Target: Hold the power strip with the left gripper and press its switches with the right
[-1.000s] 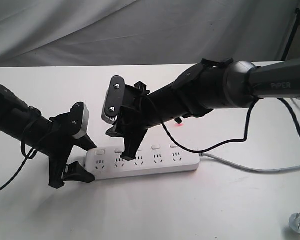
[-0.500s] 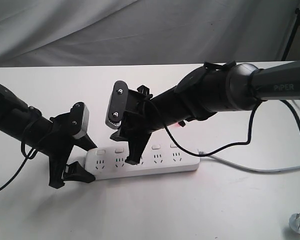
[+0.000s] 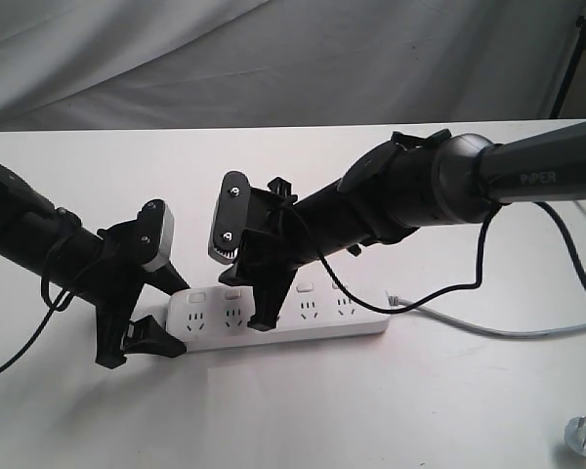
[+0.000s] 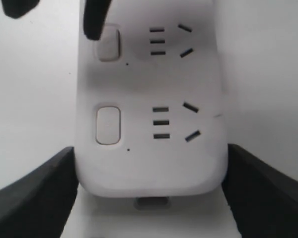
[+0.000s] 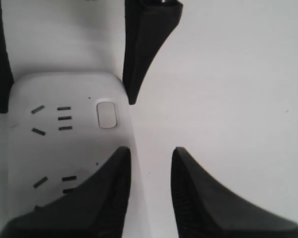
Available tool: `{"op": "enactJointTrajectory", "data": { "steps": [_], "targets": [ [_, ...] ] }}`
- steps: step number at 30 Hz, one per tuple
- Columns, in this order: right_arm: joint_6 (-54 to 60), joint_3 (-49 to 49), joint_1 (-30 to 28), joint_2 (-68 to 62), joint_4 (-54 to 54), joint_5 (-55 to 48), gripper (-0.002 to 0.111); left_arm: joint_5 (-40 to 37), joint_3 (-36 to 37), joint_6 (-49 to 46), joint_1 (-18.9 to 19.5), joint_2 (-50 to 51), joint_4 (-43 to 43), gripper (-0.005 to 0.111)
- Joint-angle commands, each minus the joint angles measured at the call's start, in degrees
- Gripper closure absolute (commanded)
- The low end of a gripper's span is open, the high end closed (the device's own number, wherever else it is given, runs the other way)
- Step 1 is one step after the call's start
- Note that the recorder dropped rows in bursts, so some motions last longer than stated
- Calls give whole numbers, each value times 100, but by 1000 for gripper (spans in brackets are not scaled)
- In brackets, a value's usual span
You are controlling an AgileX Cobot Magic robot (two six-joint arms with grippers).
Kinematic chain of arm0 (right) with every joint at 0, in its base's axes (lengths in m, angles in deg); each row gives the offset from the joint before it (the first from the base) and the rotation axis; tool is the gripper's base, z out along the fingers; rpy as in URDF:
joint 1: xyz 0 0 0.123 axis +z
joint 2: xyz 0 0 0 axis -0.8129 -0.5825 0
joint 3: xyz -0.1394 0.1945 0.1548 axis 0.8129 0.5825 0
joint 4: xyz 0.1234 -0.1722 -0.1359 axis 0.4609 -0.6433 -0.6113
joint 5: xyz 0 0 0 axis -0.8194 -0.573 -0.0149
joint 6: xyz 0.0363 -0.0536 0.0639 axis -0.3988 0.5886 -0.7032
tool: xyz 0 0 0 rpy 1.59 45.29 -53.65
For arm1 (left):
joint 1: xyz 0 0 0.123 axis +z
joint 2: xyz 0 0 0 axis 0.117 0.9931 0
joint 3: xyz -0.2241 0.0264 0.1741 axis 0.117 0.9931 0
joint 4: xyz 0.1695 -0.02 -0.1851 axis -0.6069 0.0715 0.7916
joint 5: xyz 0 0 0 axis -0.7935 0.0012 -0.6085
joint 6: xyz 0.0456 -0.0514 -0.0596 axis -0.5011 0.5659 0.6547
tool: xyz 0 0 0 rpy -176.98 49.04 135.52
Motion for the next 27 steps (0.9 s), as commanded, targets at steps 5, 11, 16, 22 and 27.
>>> {"op": "enactJointTrajectory", "data": {
  "steps": [5, 11, 16, 22, 27],
  "targets": [
    [29, 40, -29, -97, -17, -4, 81, -25, 21, -28, -29, -3, -5, 52],
    [29, 40, -29, -127, -17, -4, 81, -25, 21, -28, -29, -3, -5, 52],
    [29, 40, -29, -192, -17, 9, 81, -25, 21, -28, -29, -3, -5, 52],
    [45, 40, -29, -235, -17, 9, 81, -25, 21, -28, -29, -3, -5, 52],
    [43, 40, -29, -276, -41, 19, 81, -25, 21, -28, -29, -3, -5, 52]
  ]
}}
